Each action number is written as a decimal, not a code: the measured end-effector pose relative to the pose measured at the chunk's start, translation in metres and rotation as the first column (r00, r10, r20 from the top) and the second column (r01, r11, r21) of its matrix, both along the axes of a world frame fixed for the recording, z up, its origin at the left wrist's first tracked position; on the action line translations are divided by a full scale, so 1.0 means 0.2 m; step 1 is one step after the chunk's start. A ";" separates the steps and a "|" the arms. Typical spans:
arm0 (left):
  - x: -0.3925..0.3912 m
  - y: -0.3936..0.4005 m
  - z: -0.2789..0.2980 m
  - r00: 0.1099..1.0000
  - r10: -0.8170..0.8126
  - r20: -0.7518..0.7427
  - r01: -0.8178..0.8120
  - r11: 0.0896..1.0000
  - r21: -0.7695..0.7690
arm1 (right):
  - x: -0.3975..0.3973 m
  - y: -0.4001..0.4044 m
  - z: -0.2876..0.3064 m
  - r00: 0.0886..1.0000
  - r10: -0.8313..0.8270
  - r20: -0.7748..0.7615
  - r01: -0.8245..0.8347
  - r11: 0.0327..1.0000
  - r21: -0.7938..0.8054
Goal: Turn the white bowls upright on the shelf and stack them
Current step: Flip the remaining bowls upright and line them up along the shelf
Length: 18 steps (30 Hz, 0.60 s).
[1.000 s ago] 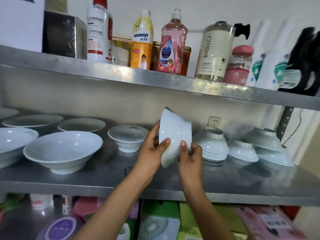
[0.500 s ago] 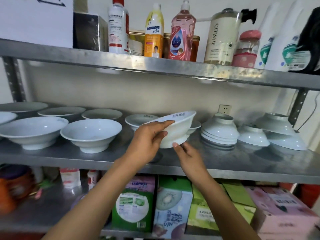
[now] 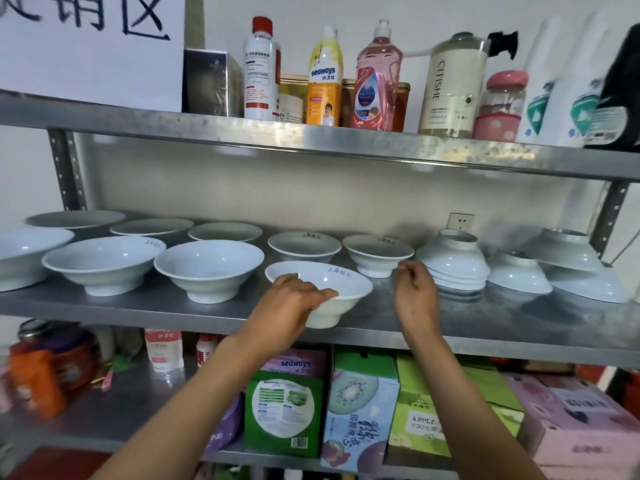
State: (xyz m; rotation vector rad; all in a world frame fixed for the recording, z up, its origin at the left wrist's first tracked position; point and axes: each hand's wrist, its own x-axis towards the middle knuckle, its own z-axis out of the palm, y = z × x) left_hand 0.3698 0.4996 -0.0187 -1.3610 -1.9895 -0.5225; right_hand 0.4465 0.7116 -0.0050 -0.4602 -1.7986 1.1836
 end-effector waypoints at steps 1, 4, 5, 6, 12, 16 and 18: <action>-0.01 0.00 -0.01 0.999 0.025 -0.026 -0.025 1.000 -0.011 | -0.01 0.00 0.01 1.000 -0.005 -0.008 0.005 1.000 0.009; -0.02 -0.01 -0.02 0.996 0.073 -0.043 -0.074 0.997 -0.016 | -0.03 -0.01 0.04 1.000 0.002 -0.004 -0.001 0.998 0.067; -0.03 -0.01 -0.02 0.996 0.086 -0.035 -0.087 0.996 -0.027 | -0.05 -0.01 0.04 1.000 0.004 0.003 -0.004 0.996 0.089; -0.04 0.00 -0.02 0.995 0.097 -0.022 -0.098 0.994 -0.041 | -0.06 -0.02 0.04 1.000 0.004 0.013 -0.006 0.994 0.105; -0.11 -0.01 -0.07 0.986 0.028 0.165 -0.026 1.000 -0.011 | -0.08 -0.08 -0.02 0.999 0.039 -0.031 -0.035 0.990 0.140; -0.15 0.00 -0.05 0.983 0.004 0.183 0.001 1.000 -0.026 | -0.11 -0.10 -0.02 0.999 0.038 -0.020 -0.034 0.985 0.167; -0.17 0.01 -0.04 0.984 0.029 0.178 -0.022 0.999 -0.043 | -0.12 -0.11 -0.01 0.999 0.036 -0.005 -0.034 0.981 0.189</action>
